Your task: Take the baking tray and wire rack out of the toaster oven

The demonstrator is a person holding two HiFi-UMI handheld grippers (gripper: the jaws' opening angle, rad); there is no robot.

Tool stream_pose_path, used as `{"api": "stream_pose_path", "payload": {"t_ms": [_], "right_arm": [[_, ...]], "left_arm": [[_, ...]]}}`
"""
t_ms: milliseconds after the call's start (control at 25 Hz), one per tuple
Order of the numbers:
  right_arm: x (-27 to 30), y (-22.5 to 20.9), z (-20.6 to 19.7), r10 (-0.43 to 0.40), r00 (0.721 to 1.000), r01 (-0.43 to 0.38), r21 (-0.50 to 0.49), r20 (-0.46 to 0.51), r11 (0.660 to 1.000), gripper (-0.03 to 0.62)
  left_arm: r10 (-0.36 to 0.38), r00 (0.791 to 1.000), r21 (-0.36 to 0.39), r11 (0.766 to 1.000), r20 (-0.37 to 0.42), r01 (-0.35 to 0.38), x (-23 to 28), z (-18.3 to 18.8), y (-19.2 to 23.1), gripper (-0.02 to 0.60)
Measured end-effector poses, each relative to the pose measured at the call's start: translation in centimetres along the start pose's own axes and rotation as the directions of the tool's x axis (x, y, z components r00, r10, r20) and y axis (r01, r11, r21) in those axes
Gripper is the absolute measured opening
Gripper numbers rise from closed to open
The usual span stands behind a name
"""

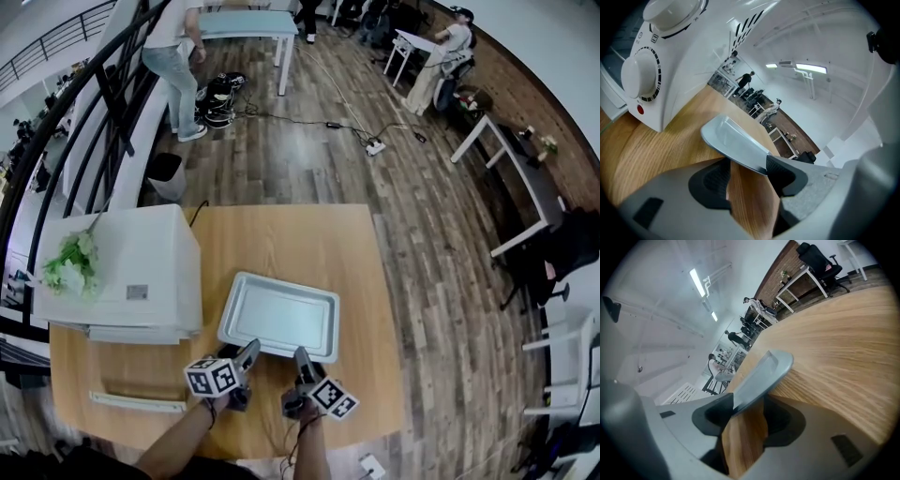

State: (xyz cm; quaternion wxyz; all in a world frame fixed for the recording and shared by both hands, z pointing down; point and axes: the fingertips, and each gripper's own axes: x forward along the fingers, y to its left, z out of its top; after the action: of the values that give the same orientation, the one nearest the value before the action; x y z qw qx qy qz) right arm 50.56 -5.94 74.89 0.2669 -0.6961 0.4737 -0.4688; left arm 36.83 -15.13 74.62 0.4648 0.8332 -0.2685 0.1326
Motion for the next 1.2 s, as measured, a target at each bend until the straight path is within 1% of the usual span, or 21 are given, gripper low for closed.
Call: {"api": "stream_pose_path", "payload": {"t_ms": [160, 240, 480, 640, 800, 1000, 1200], "right_arm": [[1.0, -0.5, 0.3, -0.012, 1.000, 0.012, -0.041, -0.012, 0.999, 0.199], [1.4, -0.7, 0.3, -0.026, 0.999, 0.026, -0.028, -0.026, 0.999, 0.189], [2.4, -1.1, 0.7, -0.052, 0.998, 0.052, -0.003, -0.044, 0.999, 0.216], [2.7, -1.7, 0.5, -0.092, 0.994, 0.095, 0.040, -0.064, 0.995, 0.216], [2.7, -1.8, 0.2, -0.083, 0.994, 0.086, 0.038, -0.075, 0.996, 0.225], [2.3, -2.0, 0.0, -0.087, 0.993, 0.091, 0.048, -0.082, 0.995, 0.258], [1.1, -2.9, -0.6, -0.148, 0.983, 0.159, 0.093, -0.112, 0.983, 0.304]], "left_arm": [[0.017, 0.999, -0.017, 1.000, -0.028, -0.017, 1.0, -0.4, 0.8, 0.236], [0.026, 0.999, -0.010, 1.000, -0.044, -0.026, 1.5, -0.4, 1.0, 0.236], [0.040, 0.996, 0.001, 0.999, -0.077, -0.040, 2.6, -0.2, 0.9, 0.236], [0.054, 0.994, 0.001, 0.999, -0.092, -0.054, 3.1, -0.3, 1.1, 0.236], [0.064, 0.992, -0.023, 0.997, -0.112, -0.067, 3.1, -0.9, 1.6, 0.236], [0.087, 0.985, -0.053, 0.994, -0.152, -0.096, 2.9, -1.9, 1.7, 0.239], [0.102, 0.977, -0.078, 0.990, -0.186, -0.118, 2.7, -2.8, 1.9, 0.266]]}}
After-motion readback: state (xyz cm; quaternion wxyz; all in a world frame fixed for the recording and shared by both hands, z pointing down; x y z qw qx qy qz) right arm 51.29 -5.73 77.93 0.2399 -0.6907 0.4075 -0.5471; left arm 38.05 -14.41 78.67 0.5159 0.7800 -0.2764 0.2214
